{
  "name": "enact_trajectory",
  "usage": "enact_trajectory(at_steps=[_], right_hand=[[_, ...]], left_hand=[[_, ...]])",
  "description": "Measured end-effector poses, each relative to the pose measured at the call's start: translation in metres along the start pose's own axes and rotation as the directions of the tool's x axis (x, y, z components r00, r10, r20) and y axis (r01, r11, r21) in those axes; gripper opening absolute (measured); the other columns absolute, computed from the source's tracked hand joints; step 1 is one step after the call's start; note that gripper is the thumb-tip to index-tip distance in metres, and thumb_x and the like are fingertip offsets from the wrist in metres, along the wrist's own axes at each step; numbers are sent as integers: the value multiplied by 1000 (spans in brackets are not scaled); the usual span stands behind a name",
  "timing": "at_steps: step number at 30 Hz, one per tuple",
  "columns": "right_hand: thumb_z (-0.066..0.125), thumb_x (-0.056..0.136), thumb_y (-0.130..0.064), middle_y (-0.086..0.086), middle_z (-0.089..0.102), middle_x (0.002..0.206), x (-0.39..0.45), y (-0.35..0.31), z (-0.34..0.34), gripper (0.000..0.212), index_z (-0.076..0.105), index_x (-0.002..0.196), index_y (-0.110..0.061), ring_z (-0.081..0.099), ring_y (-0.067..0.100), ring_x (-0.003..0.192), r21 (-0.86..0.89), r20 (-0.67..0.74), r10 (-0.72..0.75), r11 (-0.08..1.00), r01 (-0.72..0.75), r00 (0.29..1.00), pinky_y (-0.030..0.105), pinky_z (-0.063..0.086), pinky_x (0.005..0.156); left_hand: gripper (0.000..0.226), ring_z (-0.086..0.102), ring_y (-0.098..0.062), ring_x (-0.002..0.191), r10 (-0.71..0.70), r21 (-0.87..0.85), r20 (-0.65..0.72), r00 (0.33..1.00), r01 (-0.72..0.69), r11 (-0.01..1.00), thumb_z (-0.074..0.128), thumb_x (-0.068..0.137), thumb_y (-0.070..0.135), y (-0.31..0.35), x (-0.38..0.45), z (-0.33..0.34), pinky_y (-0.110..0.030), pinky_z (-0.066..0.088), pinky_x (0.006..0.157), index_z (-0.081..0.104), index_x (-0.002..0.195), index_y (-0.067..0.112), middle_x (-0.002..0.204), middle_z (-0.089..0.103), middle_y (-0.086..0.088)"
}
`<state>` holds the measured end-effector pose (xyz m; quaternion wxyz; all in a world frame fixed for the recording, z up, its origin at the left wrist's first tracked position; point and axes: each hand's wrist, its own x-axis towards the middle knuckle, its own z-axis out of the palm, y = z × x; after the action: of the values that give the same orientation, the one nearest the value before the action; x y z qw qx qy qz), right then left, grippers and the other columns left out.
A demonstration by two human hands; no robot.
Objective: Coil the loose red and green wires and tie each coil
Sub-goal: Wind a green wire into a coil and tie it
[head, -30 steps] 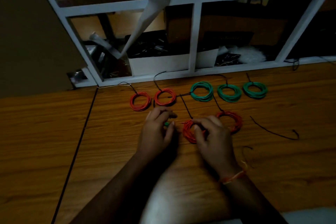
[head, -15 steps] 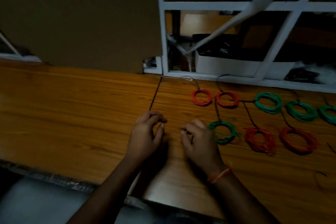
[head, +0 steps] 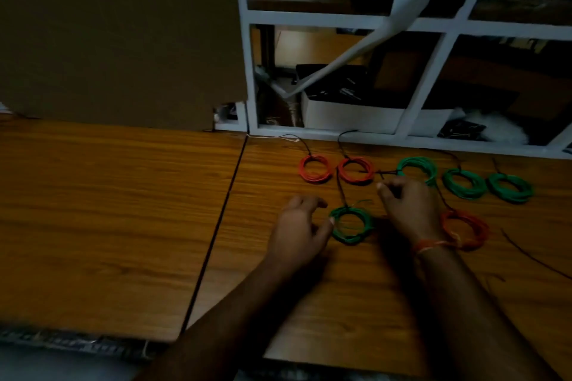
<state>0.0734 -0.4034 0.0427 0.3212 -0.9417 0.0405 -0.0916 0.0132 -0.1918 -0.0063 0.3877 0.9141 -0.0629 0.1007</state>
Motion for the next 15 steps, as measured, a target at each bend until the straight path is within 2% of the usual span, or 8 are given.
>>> enact_trajectory(at_steps=[3,6,10,15], right_hand=[[68,96,-30,3,75,108,32,17,-1,17,78,102,-17,67,21,102,24,166,35,999,-40,985,34,51,89],[75,91,-25,1,76,103,56,30,4,10,79,95,-18,69,19,100,46,331,92,993,-113,939,36,53,93],[80,85,-17,5,77,87,67,37,12,4,78,83,-15,73,23,89,172,512,174,939,-299,841,44,60,88],[78,83,-2,13,75,80,69,43,20,3,76,86,-1,72,24,77,207,586,135,928,-308,799,38,63,75]], left_hand=[[73,44,-18,128,-64,57,102,993,58,997,62,85,68,15,18,37,-36,49,102,45,145,30,142,44,0],[101,28,-24,142,-153,150,156,976,130,980,63,78,79,30,28,68,-41,41,110,27,156,26,158,27,-3],[104,24,-25,146,-238,178,157,958,210,961,67,80,72,36,33,86,-39,36,112,21,159,23,162,22,-2],[90,28,-27,148,-218,229,164,962,178,957,66,91,53,29,37,93,-35,31,116,23,160,16,164,23,-8]])
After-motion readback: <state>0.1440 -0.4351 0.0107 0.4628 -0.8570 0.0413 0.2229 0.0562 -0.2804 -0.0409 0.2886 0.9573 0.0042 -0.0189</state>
